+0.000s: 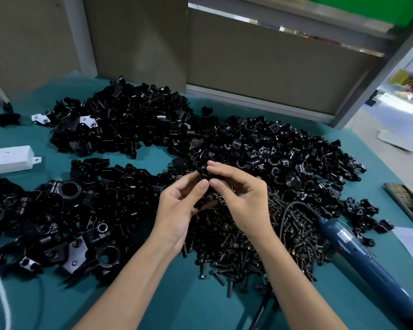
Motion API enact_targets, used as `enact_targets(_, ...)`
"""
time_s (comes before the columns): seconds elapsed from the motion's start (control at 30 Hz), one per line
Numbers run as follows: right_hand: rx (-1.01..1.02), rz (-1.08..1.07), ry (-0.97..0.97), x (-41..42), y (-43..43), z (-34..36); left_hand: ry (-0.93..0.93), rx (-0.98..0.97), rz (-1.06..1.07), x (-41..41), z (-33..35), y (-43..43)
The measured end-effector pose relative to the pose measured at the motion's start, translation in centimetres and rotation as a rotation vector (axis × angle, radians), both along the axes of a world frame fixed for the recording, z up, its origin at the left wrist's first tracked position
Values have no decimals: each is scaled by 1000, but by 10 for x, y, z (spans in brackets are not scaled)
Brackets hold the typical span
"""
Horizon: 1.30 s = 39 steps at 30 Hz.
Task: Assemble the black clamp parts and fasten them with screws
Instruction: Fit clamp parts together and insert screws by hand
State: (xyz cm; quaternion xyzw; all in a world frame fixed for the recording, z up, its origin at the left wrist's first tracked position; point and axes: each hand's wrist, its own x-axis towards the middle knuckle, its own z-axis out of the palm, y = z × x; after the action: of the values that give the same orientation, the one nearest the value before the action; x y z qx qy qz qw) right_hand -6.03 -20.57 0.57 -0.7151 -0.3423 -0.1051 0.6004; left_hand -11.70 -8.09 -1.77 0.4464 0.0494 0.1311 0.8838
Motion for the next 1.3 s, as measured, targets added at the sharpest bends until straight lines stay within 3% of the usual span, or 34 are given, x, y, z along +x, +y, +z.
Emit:
enact_targets(0.4, -13, 34, 38, -2, -1, -6, 82, -222, -3, 1, 0, 2)
enact_targets(1.03, -176, -176, -510, -6, 1, -11, 126, -358, -127, -3, 1, 5)
enact_targets(1.3, -113, -111, -378, -7, 0, -10, 92, -366, -144, -5, 4, 6)
